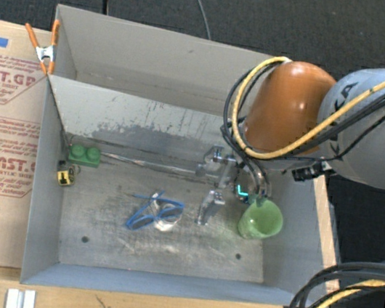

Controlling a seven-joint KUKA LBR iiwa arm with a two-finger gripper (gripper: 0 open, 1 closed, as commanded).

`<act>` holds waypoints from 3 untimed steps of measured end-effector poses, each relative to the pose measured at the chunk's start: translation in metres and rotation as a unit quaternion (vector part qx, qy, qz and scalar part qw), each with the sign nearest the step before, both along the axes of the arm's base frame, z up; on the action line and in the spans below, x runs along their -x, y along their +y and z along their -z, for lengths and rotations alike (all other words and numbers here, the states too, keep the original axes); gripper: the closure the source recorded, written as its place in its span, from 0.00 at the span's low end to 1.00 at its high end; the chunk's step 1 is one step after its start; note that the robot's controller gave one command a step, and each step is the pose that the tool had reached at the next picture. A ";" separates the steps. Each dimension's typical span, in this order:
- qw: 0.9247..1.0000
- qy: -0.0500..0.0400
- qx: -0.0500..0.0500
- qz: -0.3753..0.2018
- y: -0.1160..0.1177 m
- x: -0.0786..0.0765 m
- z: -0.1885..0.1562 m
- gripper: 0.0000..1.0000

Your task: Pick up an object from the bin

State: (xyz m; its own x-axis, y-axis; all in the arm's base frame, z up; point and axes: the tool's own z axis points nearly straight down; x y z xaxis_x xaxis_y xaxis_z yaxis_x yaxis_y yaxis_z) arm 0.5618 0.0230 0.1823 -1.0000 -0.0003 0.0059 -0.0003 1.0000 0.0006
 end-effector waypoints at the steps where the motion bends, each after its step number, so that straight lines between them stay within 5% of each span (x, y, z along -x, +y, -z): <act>1: 0.997 -0.015 0.000 -0.070 0.044 0.003 0.108 0.00; 2: 0.997 -0.011 0.000 -0.070 0.044 0.004 0.106 1.00; 3: 0.997 -0.008 0.000 -0.078 0.066 -0.021 -0.018 1.00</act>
Offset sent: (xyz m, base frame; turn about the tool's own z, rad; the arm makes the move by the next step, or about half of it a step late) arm -0.0095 0.0441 -0.1123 -0.1417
